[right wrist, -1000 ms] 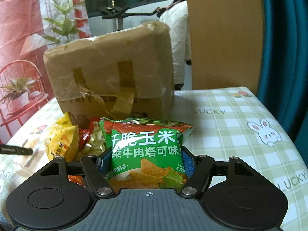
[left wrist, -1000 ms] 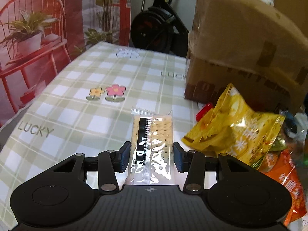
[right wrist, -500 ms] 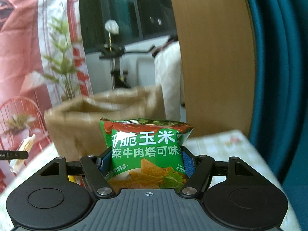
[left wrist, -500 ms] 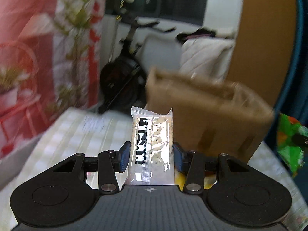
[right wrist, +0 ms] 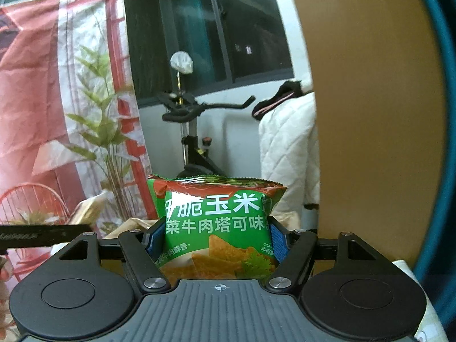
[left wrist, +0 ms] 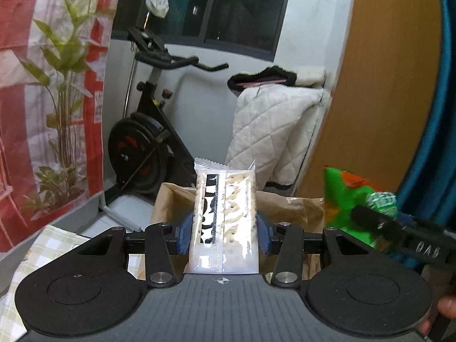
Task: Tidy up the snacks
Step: 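Carry both packets over the box and open both grippers to drop them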
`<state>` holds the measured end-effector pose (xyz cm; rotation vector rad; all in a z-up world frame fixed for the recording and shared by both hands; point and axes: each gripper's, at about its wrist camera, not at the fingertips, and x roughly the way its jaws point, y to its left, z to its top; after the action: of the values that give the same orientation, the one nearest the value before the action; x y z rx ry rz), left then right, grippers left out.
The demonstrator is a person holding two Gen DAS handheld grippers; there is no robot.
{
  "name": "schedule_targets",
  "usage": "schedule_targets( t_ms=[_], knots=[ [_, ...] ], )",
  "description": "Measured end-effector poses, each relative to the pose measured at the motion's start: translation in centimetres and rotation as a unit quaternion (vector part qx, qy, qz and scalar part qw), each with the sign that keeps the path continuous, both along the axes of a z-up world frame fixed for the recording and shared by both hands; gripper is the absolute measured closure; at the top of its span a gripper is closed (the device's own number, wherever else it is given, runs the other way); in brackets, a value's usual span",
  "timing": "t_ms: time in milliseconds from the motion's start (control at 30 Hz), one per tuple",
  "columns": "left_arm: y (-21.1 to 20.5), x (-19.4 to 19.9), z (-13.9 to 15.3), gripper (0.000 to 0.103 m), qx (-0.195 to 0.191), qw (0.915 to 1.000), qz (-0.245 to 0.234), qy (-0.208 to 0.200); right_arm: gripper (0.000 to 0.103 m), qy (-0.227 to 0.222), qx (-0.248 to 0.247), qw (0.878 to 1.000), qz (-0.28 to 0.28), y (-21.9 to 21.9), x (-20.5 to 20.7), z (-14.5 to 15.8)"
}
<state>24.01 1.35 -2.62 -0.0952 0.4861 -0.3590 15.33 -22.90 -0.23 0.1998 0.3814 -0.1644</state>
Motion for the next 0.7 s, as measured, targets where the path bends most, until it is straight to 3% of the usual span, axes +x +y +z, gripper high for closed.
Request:
schedule_targets(
  t_ms=[300,367,433,700],
  knots=[
    [-0.9,3.2,-3.4,0.054,0.023,0.9988,-0.006,0.042,0.035,0.059,0.023,0.998,-0.011,0.7,4.4,-5.1],
    [-0.7,3.2,-3.6,0.043,0.028,0.9985,-0.010,0.045,0.031,0.065,0.024,0.997,-0.016,0.8,4.6,-5.9],
    [-0.4,2.9,-3.5,0.035,0.028,0.9986,-0.008,0.043,0.026,0.068,0.027,0.997,-0.020,0.7,4.3,-6.3],
    [1.0,0.1,-1.9,0.034,0.027,0.9989,-0.002,0.039,0.017,0.056,0.037,0.998,-0.009,0.5,1.2,-5.3]
  ],
)
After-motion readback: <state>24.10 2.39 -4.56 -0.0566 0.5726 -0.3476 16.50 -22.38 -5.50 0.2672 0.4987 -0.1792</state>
